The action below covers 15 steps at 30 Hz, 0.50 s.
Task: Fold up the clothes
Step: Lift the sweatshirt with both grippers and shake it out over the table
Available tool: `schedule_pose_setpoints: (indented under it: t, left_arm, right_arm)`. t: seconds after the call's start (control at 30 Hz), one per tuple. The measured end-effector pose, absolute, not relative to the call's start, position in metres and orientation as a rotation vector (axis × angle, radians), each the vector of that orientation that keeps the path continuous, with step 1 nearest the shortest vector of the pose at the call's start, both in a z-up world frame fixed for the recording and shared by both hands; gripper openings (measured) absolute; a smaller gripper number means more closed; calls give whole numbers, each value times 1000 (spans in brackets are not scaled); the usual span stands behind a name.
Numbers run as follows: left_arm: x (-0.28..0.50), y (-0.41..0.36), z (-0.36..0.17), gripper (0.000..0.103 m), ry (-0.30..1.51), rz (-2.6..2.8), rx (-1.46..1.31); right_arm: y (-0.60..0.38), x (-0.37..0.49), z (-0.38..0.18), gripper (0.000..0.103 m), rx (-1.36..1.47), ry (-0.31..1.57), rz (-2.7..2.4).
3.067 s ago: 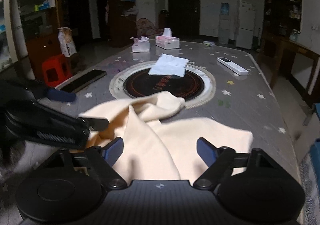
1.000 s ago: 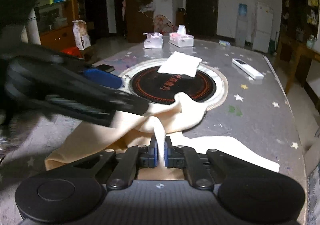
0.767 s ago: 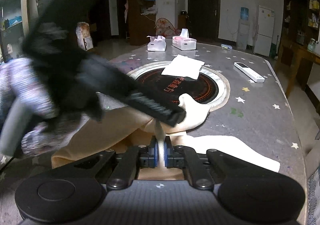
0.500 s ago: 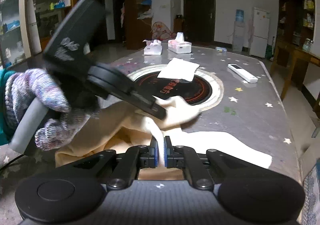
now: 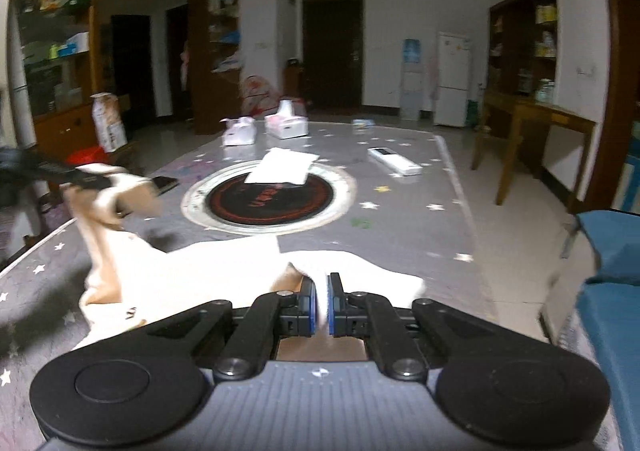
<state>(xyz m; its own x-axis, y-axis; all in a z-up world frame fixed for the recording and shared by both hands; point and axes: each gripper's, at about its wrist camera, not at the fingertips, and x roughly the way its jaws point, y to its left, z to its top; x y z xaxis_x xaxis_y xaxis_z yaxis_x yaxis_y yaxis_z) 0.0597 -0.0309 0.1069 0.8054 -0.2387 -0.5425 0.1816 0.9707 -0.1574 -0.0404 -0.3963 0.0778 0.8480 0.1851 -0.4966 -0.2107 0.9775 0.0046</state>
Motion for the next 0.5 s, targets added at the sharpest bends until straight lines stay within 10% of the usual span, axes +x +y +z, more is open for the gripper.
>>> schedule_pose_setpoints:
  t: [0.5]
  left_arm:
    - [-78, 36, 86, 15, 692, -159, -87]
  right_arm:
    - [-451, -109, 65, 8, -52, 647, 56]
